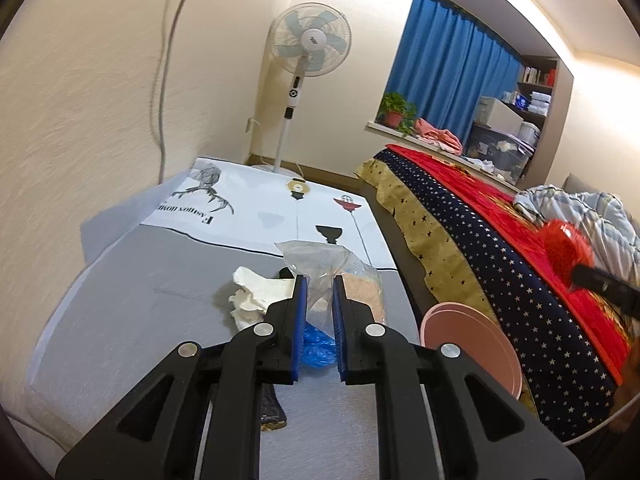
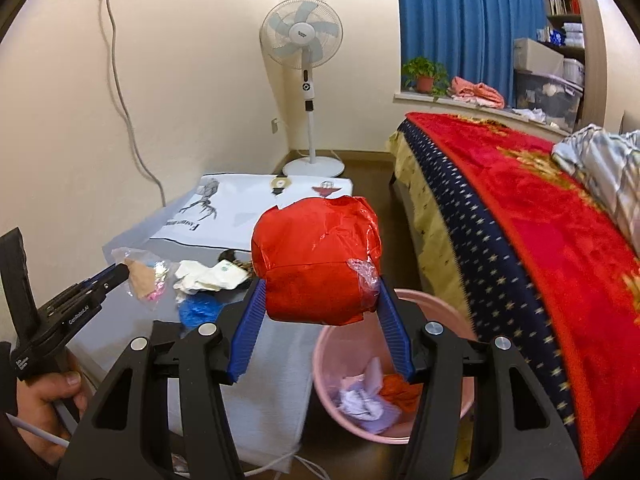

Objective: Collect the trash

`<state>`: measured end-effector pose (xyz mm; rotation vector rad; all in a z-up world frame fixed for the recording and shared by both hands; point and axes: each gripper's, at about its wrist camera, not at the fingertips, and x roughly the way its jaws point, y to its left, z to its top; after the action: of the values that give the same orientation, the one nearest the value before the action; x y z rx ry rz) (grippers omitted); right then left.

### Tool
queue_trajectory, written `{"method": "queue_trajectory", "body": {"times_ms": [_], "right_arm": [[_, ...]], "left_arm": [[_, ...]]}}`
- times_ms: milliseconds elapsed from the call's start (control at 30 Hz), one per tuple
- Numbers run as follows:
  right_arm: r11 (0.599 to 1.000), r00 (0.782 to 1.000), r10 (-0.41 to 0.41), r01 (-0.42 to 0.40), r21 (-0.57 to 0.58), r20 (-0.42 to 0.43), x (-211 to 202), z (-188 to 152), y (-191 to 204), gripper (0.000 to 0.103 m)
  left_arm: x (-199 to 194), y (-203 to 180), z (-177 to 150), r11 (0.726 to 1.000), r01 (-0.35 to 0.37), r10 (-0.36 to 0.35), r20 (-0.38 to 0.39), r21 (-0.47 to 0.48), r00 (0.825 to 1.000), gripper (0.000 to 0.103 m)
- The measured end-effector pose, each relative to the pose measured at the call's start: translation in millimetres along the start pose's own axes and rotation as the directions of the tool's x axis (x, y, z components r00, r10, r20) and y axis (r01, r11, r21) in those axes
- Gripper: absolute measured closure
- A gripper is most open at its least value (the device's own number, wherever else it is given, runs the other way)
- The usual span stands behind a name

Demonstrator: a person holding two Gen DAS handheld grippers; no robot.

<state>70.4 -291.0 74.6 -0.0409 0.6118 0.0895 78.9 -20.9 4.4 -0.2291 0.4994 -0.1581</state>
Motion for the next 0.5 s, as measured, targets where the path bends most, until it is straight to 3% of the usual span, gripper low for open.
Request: {"method": "queue_trajectory", "body": {"times_ms": [500], "right_arm": [[0.989, 0.995, -0.104, 0.103, 0.104, -0.001, 2.1, -17.8, -61.2, 0.047]], "left_arm": [[13.7, -36.6, -6.3, 0.997, 0.066, -0.064, -0.029, 0.048, 0.998, 0.09]]}}
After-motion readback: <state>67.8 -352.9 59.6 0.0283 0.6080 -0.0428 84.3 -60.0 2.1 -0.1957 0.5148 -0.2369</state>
